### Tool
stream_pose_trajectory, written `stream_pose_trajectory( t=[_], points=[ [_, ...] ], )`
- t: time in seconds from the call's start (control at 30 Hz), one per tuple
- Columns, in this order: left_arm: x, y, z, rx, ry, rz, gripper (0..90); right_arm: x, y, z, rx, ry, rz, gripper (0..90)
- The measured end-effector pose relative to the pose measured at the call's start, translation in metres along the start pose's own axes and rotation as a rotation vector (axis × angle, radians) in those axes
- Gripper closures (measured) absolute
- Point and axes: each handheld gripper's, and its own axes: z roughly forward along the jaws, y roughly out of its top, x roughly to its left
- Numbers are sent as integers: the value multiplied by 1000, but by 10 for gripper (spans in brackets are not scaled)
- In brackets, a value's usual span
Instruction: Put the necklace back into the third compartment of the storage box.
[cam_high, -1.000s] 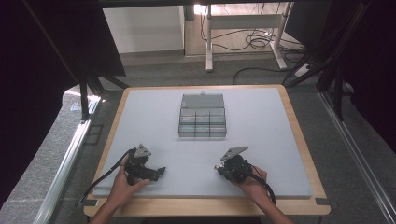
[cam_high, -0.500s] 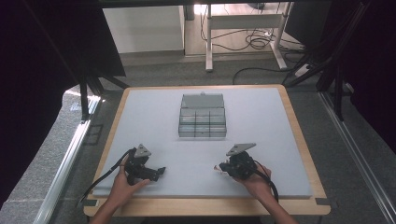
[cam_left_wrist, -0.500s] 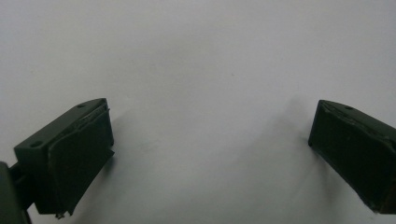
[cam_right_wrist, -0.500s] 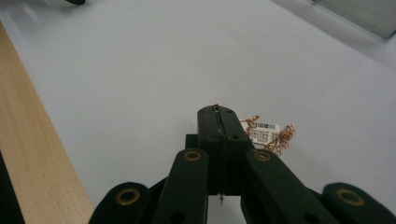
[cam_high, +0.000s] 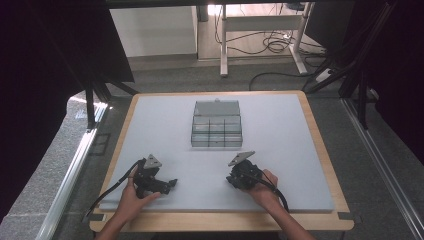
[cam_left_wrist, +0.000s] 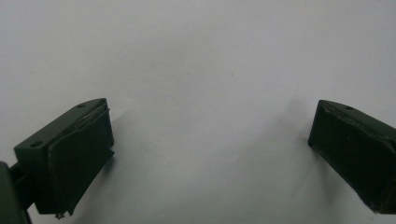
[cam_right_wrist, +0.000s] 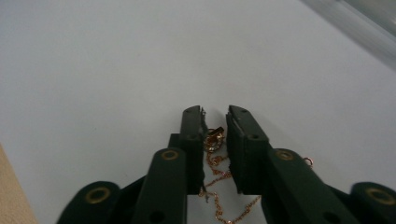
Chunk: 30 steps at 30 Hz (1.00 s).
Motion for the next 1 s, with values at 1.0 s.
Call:
stream_pose_trajectory(
  t=[1.0],
  points=[
    [0,0,0,0,0,0,0,-5,1,-10,-39,19,29,880]
  ],
)
